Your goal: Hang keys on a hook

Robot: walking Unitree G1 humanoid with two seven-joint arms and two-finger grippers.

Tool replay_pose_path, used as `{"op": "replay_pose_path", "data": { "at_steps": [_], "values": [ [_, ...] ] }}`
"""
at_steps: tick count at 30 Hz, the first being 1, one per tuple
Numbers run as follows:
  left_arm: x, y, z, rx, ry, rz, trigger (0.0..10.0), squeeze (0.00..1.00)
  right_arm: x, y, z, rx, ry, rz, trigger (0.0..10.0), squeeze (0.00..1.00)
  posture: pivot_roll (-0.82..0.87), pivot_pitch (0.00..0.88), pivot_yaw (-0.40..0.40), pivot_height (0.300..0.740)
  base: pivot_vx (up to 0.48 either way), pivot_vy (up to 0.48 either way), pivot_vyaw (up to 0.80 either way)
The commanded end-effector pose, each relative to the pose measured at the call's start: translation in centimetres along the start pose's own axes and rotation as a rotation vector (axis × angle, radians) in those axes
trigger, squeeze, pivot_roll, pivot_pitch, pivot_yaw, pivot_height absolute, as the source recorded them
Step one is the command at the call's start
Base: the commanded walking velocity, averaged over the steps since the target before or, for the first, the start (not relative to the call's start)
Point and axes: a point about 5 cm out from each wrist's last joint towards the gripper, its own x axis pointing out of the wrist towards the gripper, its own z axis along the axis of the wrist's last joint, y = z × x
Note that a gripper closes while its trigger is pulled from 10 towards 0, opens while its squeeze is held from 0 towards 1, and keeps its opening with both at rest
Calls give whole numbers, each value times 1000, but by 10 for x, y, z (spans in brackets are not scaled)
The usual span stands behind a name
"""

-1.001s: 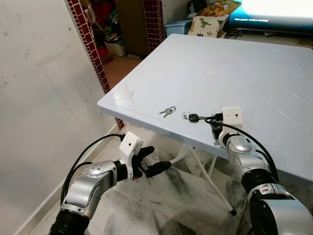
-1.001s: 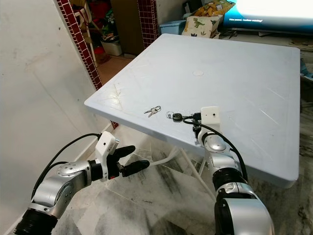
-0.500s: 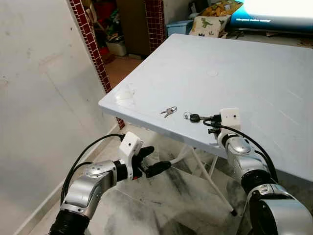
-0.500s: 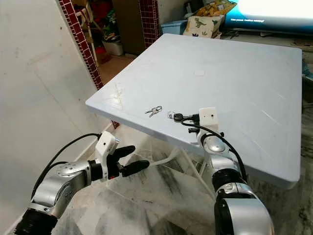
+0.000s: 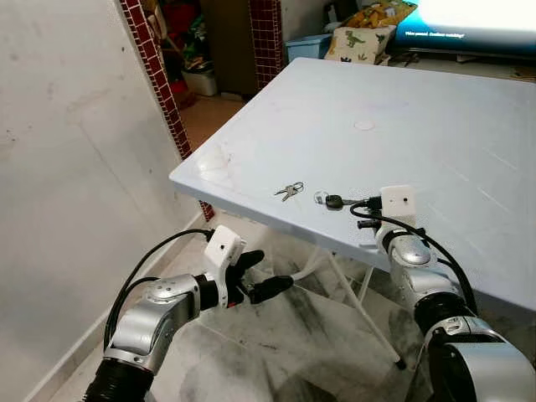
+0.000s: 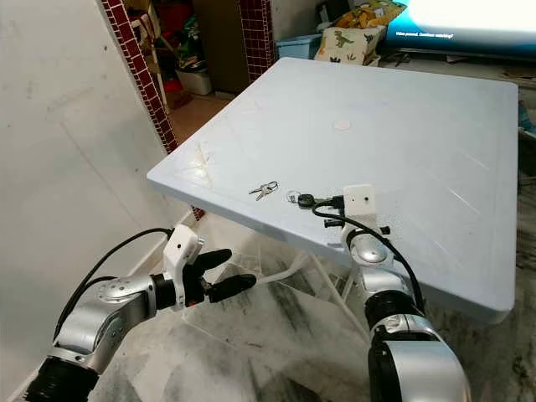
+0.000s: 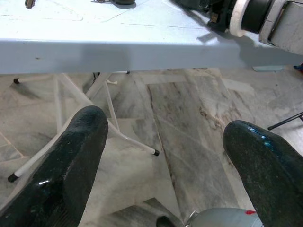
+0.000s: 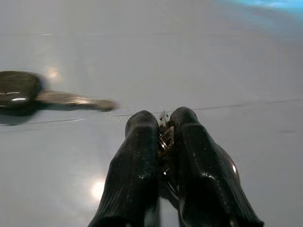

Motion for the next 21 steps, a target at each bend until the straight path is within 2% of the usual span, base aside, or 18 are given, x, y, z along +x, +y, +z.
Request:
{"op": "replay_pose_path", "data": {
  "at_steps": [1,13,21],
  "values": [
    [-3,3,4,19,-2,9,10000,0,0,-3,11,-15,-70,-30,0,0,-47,0,152,740,0,0,0],
    [-3,4,4,22,-1,9,10000,0,-3,-9,33,-42,-234,-105,0,0,-50,0,156,740,0,0,0],
    [-2,4,4,23,-1,9,10000,0,-3,-10,43,-33,-270,-110,0,0,-50,0,158,740,0,0,0]
  ]
}}
